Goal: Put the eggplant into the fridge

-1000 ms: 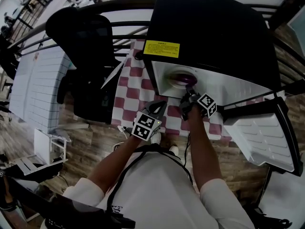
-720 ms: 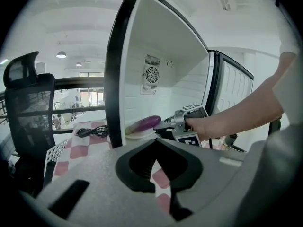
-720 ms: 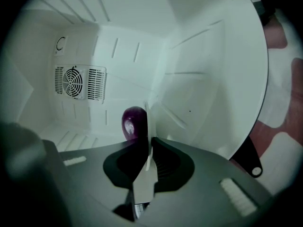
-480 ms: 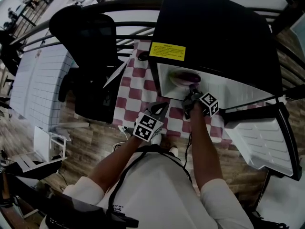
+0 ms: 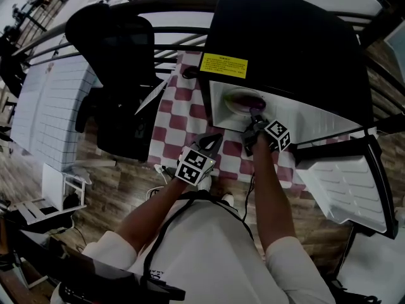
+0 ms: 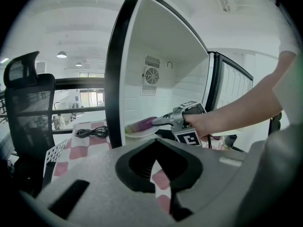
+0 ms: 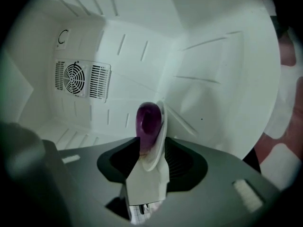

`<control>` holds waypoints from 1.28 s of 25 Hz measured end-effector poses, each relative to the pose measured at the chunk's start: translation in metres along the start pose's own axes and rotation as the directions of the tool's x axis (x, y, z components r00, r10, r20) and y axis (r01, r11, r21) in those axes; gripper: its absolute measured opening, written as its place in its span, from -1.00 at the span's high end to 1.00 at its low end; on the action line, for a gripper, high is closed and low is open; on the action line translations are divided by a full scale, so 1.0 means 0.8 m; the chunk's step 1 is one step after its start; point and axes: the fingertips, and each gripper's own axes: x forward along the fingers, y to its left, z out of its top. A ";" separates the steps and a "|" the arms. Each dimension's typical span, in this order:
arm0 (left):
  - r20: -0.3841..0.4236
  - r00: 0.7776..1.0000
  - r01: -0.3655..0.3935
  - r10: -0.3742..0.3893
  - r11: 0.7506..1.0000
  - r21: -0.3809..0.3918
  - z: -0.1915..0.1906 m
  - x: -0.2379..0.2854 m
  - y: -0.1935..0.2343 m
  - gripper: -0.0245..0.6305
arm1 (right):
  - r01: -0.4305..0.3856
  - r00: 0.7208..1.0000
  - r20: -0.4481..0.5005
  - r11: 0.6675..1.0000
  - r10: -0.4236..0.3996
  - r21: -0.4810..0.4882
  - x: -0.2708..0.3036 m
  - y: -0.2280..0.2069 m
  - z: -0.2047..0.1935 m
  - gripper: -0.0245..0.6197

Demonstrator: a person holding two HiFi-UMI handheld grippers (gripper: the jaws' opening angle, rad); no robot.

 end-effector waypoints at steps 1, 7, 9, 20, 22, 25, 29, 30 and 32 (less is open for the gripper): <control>0.000 1.000 0.001 -0.001 1.000 0.000 0.000 0.000 -0.001 0.91 | -0.002 1.000 -0.002 1.000 0.002 0.002 -0.001 0.001 -0.001 0.44; -0.003 1.000 -0.004 0.004 1.000 -0.001 -0.002 -0.003 -0.004 0.91 | -0.017 1.000 -0.023 1.000 0.017 -0.004 -0.004 0.003 -0.002 0.22; -0.003 1.000 -0.006 0.006 1.000 -0.002 -0.004 -0.005 -0.006 0.91 | -0.019 0.999 -0.026 1.000 0.019 -0.009 -0.006 0.004 -0.002 0.14; -0.001 1.000 -0.016 0.016 1.000 -0.013 -0.006 -0.012 -0.014 0.91 | -0.001 0.998 -0.057 0.999 -0.002 -0.048 -0.014 0.007 -0.008 -0.15; -0.002 1.000 -0.016 0.016 1.000 -0.010 -0.008 -0.012 -0.017 0.91 | -0.003 0.998 -0.059 0.999 0.000 -0.050 -0.020 0.006 -0.008 -0.15; -0.001 1.000 -0.015 0.015 1.000 -0.009 -0.006 -0.011 -0.020 0.91 | -0.021 0.998 -0.057 0.998 0.017 -0.066 -0.031 0.010 -0.005 -0.08; 0.015 1.000 -0.005 0.006 1.000 -0.020 -0.003 -0.008 -0.034 0.91 | -0.039 0.998 -0.052 0.995 0.035 -0.088 -0.056 0.010 -0.006 0.04; 0.019 1.000 0.000 0.001 1.000 -0.021 -0.001 -0.007 -0.039 0.91 | -0.048 0.998 -0.056 0.994 0.043 -0.096 -0.062 0.011 -0.007 0.10; 0.026 1.000 0.011 -0.010 1.000 -0.017 0.002 -0.006 -0.051 0.91 | -0.072 0.996 -0.064 0.990 0.064 -0.120 -0.076 0.016 -0.010 0.22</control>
